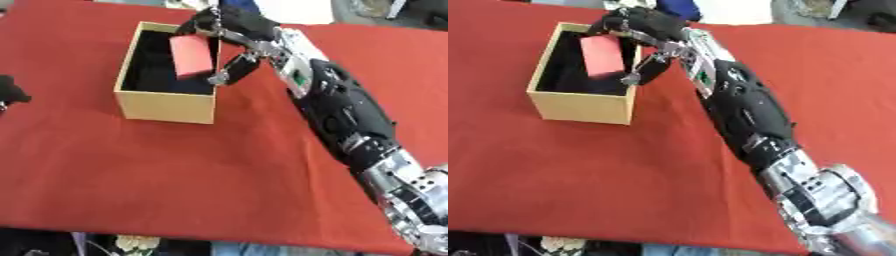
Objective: Pick up objects on the table and place them in the box.
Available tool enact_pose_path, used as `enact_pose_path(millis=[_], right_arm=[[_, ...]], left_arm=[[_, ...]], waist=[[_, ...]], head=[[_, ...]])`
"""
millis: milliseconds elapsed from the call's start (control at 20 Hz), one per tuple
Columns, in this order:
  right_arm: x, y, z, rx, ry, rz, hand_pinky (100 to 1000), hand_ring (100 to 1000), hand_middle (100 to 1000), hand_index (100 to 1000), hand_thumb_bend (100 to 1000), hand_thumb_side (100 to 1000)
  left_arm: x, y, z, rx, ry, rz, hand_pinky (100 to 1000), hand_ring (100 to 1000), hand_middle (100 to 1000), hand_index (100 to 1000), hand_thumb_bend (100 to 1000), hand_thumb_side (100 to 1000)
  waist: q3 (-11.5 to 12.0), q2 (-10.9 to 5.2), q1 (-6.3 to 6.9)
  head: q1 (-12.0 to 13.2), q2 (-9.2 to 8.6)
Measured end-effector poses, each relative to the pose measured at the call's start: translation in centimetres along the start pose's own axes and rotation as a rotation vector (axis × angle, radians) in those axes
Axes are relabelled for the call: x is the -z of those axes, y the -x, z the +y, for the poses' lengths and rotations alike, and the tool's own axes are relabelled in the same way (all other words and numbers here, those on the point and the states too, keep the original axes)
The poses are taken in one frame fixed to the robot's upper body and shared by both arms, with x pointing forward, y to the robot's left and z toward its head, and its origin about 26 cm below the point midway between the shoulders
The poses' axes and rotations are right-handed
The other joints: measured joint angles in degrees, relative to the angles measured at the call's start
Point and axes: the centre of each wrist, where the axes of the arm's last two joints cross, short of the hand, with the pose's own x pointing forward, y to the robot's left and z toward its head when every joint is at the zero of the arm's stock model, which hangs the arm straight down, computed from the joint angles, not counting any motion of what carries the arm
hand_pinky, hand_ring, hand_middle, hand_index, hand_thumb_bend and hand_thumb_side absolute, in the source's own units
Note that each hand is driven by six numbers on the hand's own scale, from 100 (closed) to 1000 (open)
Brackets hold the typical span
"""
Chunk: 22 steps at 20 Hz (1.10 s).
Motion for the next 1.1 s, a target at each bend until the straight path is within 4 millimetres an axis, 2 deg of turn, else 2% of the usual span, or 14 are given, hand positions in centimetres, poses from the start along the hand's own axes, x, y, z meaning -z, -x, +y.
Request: enact_pose_path(millis=[100,250,500,550,800,900,1100], right_arm=[[0.0,0.0,0.1,-0.005,-0.008,-0.002,792,856,888,944,527,375],[0.0,0.0,0.1,-0.007,-0.01,-0.001,792,856,873,942,508,321],[0.1,-0.2,-0.8,0.035,0.072,-0.015,782,846,817,931,449,141],[0.0,-0.1,-1.3,0.047,0.095,-0.017,779,843,798,927,439,100],[-1.0,-0.5,-4.4,0.113,0.19,-0.045,778,842,782,925,394,100],[-1.9,-0.8,-5.9,0.132,0.211,-0.061,778,842,778,925,350,100],[-5.0,-1.7,-8.2,0.176,0.233,-0.076,779,844,772,926,340,100]], left_arm=[[0.0,0.0,0.0,0.0,0.0,0.0,845,595,522,649,305,720],[0.0,0.0,0.0,0.0,0.0,0.001,844,595,522,649,305,719],[0.0,0.0,0.0,0.0,-0.002,0.002,845,596,522,649,305,719],[-0.1,0.1,0.0,0.0,-0.002,0.002,844,596,522,649,305,719],[-0.5,0.4,0.4,0.002,-0.025,0.018,845,596,523,649,306,719],[-0.7,0.5,0.6,0.003,-0.036,0.024,845,596,523,649,305,722],[-1.1,0.7,0.9,0.009,-0.06,0.034,845,597,523,649,303,722]], waist=[[-0.1,0.0,0.0],[-0.3,0.0,0.01],[-1.6,-0.05,0.23],[-2.0,-0.11,0.27],[-4.3,-0.53,0.35],[-5.3,-0.62,0.38],[-7.8,-0.74,0.9]], head=[[0.0,0.0],[0.1,0.0],[0.6,0.0],[0.8,0.0],[2.2,0.0],[2.9,0.0],[4.1,0.0]])
